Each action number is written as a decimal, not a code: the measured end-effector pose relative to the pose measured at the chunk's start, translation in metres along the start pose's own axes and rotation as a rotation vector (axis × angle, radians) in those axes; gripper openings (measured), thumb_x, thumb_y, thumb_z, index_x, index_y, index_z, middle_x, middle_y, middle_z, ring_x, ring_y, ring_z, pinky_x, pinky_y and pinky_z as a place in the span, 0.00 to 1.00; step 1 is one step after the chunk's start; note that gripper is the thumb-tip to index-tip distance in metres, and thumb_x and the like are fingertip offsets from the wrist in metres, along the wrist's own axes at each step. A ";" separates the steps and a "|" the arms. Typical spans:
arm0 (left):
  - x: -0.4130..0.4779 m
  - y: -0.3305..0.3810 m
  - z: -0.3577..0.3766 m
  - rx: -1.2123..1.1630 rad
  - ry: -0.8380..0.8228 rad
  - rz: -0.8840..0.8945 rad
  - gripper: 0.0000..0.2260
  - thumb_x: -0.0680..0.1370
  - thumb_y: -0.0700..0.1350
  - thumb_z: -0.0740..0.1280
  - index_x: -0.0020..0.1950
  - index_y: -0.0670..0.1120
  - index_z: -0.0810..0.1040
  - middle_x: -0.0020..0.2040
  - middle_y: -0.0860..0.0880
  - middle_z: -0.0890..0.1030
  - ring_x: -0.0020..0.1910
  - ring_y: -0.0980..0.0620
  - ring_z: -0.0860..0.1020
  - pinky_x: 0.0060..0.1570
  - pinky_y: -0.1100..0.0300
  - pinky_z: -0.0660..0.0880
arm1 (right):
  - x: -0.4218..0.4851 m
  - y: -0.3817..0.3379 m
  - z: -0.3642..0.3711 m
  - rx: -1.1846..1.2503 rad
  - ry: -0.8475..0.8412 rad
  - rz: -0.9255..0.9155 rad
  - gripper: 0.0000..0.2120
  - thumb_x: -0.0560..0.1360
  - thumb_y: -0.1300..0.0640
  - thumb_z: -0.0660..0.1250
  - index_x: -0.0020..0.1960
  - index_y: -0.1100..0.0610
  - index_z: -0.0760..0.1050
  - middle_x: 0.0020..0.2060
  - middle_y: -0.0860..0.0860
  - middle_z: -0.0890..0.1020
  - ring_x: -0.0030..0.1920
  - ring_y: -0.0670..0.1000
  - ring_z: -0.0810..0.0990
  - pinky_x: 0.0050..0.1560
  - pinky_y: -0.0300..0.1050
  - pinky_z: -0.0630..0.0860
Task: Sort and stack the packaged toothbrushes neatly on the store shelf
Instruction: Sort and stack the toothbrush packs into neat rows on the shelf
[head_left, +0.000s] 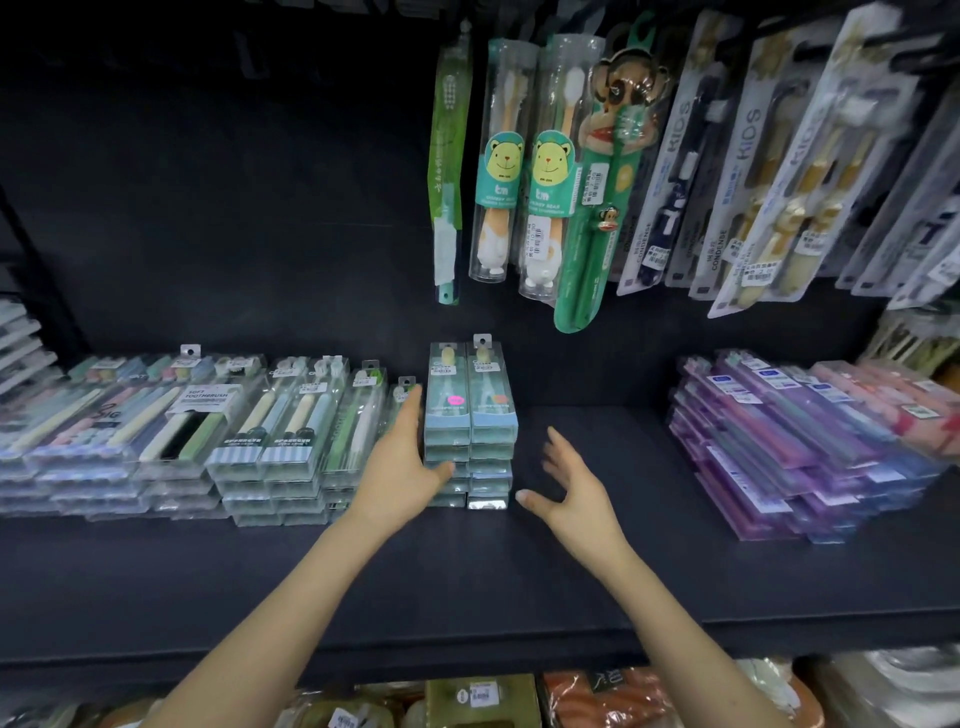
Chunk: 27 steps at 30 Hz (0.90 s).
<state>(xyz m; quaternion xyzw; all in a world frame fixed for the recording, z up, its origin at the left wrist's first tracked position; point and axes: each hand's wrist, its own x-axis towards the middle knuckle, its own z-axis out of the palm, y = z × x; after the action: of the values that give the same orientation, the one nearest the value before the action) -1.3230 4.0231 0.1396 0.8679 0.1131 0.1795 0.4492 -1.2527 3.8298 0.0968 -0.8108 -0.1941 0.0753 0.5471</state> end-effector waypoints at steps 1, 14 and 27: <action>-0.003 0.005 -0.001 0.052 0.050 0.032 0.38 0.73 0.38 0.72 0.78 0.51 0.54 0.66 0.59 0.69 0.64 0.58 0.69 0.56 0.75 0.63 | -0.008 -0.001 -0.011 -0.028 0.047 -0.005 0.39 0.73 0.59 0.73 0.77 0.48 0.56 0.71 0.43 0.68 0.68 0.42 0.68 0.64 0.36 0.66; -0.022 0.067 0.104 0.086 -0.097 0.342 0.15 0.78 0.45 0.66 0.64 0.45 0.75 0.55 0.52 0.76 0.58 0.51 0.74 0.59 0.60 0.70 | -0.061 0.005 -0.173 -0.782 0.865 -0.037 0.16 0.73 0.60 0.71 0.59 0.66 0.77 0.53 0.62 0.81 0.53 0.65 0.79 0.53 0.56 0.73; 0.062 0.146 0.256 -0.427 -0.378 -0.130 0.19 0.79 0.53 0.64 0.69 0.49 0.71 0.52 0.51 0.77 0.55 0.52 0.76 0.60 0.49 0.75 | 0.004 0.027 -0.255 -0.817 0.493 0.098 0.22 0.75 0.52 0.68 0.67 0.58 0.74 0.54 0.58 0.80 0.56 0.58 0.76 0.55 0.46 0.68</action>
<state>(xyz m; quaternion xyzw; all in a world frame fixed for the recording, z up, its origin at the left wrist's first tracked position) -1.1558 3.7722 0.1363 0.7626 0.0426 0.0051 0.6454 -1.1569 3.6035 0.1719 -0.9613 -0.0337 -0.1760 0.2091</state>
